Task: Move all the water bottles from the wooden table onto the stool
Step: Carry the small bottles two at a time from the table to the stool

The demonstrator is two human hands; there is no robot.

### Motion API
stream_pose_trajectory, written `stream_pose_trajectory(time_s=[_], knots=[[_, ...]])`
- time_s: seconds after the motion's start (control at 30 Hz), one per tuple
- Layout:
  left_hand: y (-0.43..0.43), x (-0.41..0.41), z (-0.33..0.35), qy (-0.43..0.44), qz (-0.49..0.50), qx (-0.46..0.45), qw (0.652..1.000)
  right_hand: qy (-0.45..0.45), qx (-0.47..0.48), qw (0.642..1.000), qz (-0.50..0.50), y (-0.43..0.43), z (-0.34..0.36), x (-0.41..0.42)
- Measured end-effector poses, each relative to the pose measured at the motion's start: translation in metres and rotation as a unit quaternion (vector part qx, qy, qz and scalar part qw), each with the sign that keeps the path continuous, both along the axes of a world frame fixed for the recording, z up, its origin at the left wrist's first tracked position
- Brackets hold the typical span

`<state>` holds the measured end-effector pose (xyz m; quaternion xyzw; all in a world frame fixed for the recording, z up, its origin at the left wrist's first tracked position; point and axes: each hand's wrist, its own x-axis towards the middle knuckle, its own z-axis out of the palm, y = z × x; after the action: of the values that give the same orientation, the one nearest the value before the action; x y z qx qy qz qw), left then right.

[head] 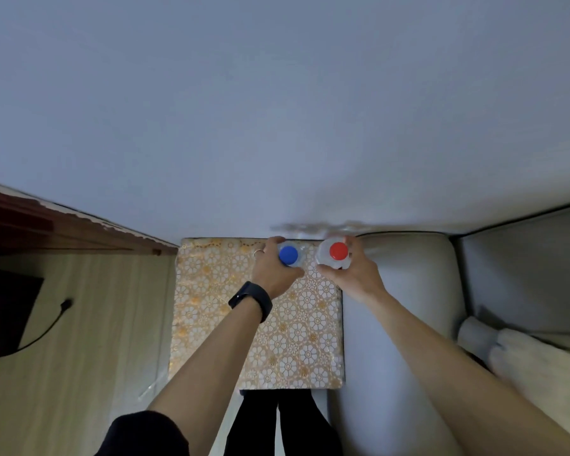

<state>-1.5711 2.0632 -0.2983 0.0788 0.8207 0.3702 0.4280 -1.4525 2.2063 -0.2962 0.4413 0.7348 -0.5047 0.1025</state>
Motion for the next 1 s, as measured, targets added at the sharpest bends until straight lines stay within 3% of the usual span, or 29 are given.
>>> stream_pose_trajectory(time_s=[0.23, 0.47, 0.7, 1.0], knots=[[0.017, 0.007, -0.007, 0.043, 0.046, 0.004, 0.998, 0.022, 0.006, 1.000, -0.014, 0.004, -0.012, 0.007], [0.044, 0.007, -0.007, 0.064, -0.028, -0.005, 0.998, 0.026, 0.020, 0.998, -0.044, 0.011, -0.017, -0.003], [0.040, 0.008, -0.012, 0.046, 0.013, 0.036, 0.998, 0.018, 0.017, 1.000, -0.017, 0.016, -0.015, -0.003], [0.025, 0.015, -0.011, 0.036, 0.005, -0.011, 0.999, 0.000, 0.008, 1.000, -0.011, 0.017, -0.009, 0.004]])
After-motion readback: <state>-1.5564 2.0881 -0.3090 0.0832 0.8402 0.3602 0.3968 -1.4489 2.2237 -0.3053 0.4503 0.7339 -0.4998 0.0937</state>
